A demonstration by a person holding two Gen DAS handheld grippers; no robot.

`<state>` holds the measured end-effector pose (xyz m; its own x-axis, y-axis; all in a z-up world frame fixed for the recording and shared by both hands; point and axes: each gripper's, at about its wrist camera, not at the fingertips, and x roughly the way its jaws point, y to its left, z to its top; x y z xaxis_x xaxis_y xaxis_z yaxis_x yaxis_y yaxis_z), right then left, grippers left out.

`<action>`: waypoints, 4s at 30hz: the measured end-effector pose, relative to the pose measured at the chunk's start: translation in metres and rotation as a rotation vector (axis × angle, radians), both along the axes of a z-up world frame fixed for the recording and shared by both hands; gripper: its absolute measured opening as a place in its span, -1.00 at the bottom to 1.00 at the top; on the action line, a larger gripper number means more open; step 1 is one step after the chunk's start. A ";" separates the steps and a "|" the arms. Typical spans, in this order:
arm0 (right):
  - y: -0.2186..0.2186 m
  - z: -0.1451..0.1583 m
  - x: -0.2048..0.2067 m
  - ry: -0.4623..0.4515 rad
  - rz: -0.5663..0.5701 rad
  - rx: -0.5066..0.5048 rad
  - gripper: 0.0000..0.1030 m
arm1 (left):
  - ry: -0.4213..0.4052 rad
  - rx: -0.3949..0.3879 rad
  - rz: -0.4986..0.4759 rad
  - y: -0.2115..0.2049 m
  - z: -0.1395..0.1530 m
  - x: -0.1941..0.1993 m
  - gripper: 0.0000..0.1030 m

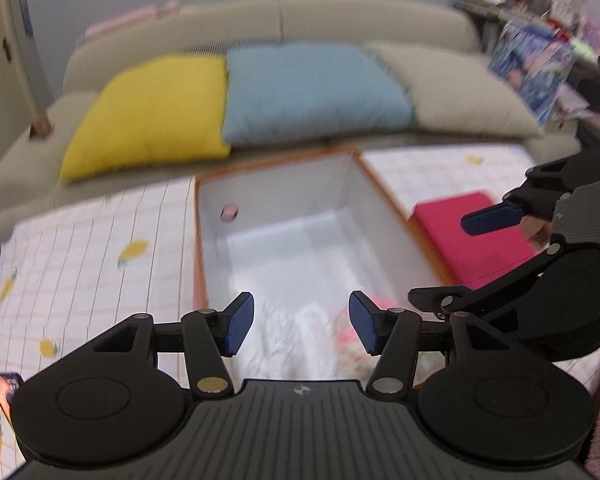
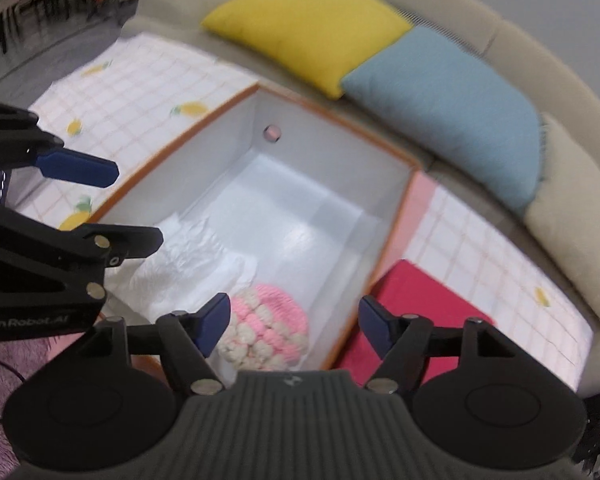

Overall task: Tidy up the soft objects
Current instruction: 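Move both open tools back to the pile of soft items, then grasp the plastic-wrapped foil bundle with the left tool while the right tool grasps the yellow packet, then carry the foil bundle and yellow packet in both tools into the orange box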

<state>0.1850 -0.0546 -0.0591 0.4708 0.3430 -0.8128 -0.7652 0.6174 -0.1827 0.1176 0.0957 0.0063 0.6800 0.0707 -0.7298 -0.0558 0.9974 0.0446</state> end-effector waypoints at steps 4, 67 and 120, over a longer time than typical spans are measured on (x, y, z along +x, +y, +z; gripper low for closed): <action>-0.034 0.023 -0.016 -0.051 -0.069 0.092 0.43 | -0.120 0.011 -0.029 -0.021 0.018 -0.018 0.29; -0.326 -0.102 -0.009 0.106 -0.958 0.360 0.16 | -0.008 0.299 -0.724 -0.284 -0.121 0.067 0.64; -0.258 -0.080 -0.030 -0.056 -0.537 0.285 -0.55 | 0.188 0.153 -0.383 -0.205 -0.141 0.037 0.54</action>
<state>0.1550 -0.3126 -0.1394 0.6775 0.2461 -0.6931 -0.3275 0.9447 0.0153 0.1546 -0.1094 -0.1347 0.5352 -0.0431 -0.8436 0.3387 0.9258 0.1676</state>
